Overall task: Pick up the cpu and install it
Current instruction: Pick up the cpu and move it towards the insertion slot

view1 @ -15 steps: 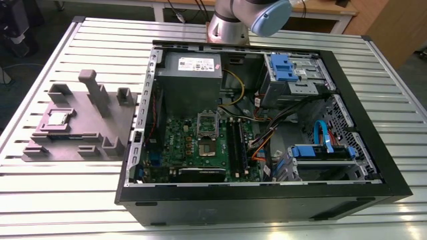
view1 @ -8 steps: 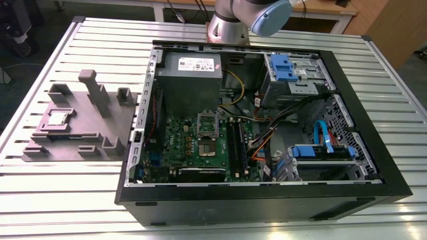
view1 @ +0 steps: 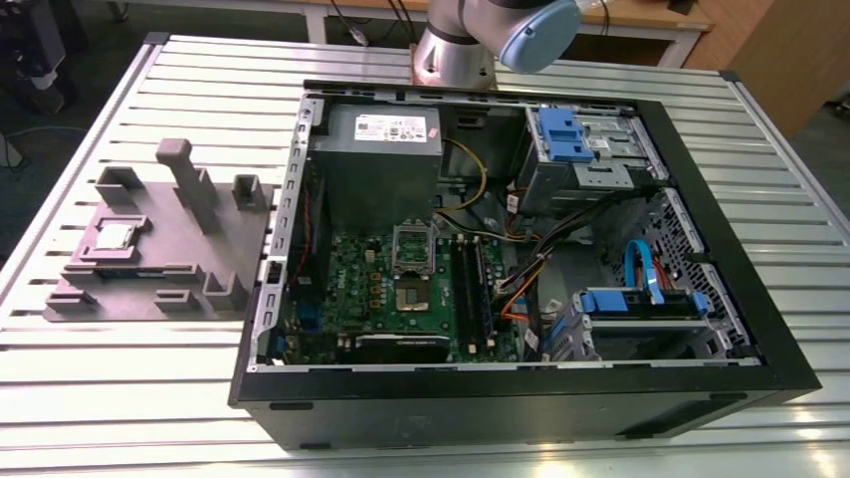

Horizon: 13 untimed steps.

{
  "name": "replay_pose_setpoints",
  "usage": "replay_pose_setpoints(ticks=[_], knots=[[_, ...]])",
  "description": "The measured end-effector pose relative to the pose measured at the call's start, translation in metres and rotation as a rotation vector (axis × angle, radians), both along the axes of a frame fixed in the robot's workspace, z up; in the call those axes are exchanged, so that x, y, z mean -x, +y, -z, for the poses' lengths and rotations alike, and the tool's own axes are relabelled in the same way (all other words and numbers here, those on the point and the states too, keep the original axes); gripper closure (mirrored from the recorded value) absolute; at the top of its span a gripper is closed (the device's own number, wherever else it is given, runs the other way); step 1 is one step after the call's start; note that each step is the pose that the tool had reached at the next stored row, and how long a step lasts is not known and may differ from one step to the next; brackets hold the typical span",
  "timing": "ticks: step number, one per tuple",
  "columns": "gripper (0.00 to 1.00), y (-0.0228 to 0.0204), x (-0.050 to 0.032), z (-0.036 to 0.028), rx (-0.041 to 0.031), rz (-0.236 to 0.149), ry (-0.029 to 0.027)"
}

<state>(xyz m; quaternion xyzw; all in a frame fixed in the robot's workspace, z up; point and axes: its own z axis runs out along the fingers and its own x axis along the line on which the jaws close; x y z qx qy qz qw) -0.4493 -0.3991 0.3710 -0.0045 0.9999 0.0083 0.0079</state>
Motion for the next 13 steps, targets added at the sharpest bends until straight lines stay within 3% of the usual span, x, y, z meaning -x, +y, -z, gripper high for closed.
replay_pose_setpoints(ticks=[6,10,13], knots=[[0.41,0.0001,0.0025,0.0073,-0.0029,-0.011,0.0003],[0.41,0.0001,0.0030,0.0116,-0.0029,-0.068,0.0004],[0.41,0.0001,0.0030,0.0152,-0.0032,-0.073,0.0004]])
